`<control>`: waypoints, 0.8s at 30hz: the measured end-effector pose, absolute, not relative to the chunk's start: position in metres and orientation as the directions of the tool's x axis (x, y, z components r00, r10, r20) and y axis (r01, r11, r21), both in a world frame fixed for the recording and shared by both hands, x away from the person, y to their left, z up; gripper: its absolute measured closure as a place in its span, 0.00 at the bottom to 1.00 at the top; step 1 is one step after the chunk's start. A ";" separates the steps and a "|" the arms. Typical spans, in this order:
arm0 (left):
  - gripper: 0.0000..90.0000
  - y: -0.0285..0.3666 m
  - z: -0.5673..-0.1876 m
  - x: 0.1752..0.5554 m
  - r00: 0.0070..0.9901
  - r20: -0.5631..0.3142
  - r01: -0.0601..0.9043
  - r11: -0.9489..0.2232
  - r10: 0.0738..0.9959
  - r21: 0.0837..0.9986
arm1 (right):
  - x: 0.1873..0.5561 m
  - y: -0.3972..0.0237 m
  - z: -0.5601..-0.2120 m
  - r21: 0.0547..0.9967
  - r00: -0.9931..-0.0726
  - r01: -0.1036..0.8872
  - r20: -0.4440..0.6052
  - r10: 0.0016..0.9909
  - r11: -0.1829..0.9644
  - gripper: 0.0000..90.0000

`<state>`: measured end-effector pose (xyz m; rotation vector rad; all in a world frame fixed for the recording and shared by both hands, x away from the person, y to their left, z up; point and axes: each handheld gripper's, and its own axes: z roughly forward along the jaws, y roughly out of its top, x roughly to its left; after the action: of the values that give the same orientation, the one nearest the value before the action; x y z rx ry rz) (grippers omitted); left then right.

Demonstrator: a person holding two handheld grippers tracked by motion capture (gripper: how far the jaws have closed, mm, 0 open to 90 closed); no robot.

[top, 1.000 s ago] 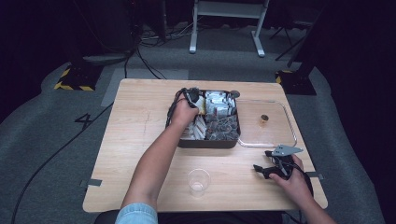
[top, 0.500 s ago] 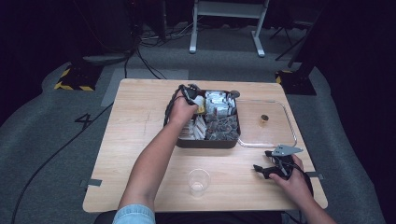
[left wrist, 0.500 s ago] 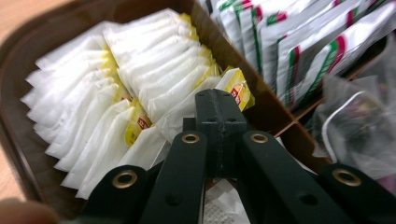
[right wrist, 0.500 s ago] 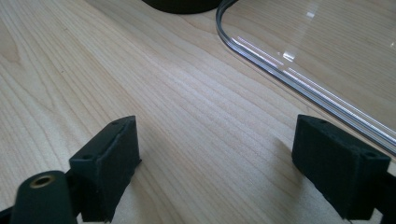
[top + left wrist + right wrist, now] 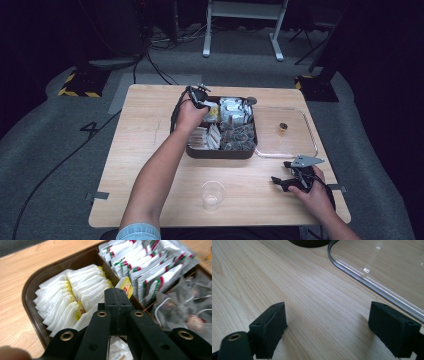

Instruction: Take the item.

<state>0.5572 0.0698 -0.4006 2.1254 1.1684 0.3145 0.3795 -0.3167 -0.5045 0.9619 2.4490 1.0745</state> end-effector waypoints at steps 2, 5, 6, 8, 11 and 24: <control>1.00 0.073 -0.394 0.554 0.576 -0.115 0.639 -0.358 0.809 0.681 | 0.380 -0.317 -0.505 0.737 -0.731 0.459 -0.004 0.682 0.496 0.17; 1.00 0.077 -0.384 0.549 0.594 -0.118 0.625 -0.364 0.796 0.691 | 0.379 -0.317 -0.505 0.737 -0.731 0.459 -0.004 0.682 0.496 0.17; 1.00 0.078 -0.382 0.547 0.599 -0.116 0.619 -0.367 0.792 0.694 | 0.380 -0.317 -0.505 0.737 -0.731 0.459 -0.004 0.682 0.496 0.17; 1.00 0.081 -0.375 0.543 0.612 -0.115 0.607 -0.371 0.783 0.703 | 0.380 -0.317 -0.505 0.737 -0.731 0.459 -0.004 0.682 0.496 0.17; 1.00 0.083 -0.369 0.537 0.629 -0.119 0.594 -0.376 0.768 0.711 | 0.380 -0.317 -0.505 0.737 -0.732 0.458 -0.004 0.681 0.497 0.17; 1.00 0.091 -0.339 0.494 0.721 -0.084 0.500 -0.432 0.688 0.751 | 0.380 -0.317 -0.505 0.737 -0.732 0.459 -0.004 0.681 0.497 0.17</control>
<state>0.4936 0.0907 -0.3386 2.1216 0.8974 0.2999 0.3796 -0.3167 -0.5045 0.9612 2.4499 1.0749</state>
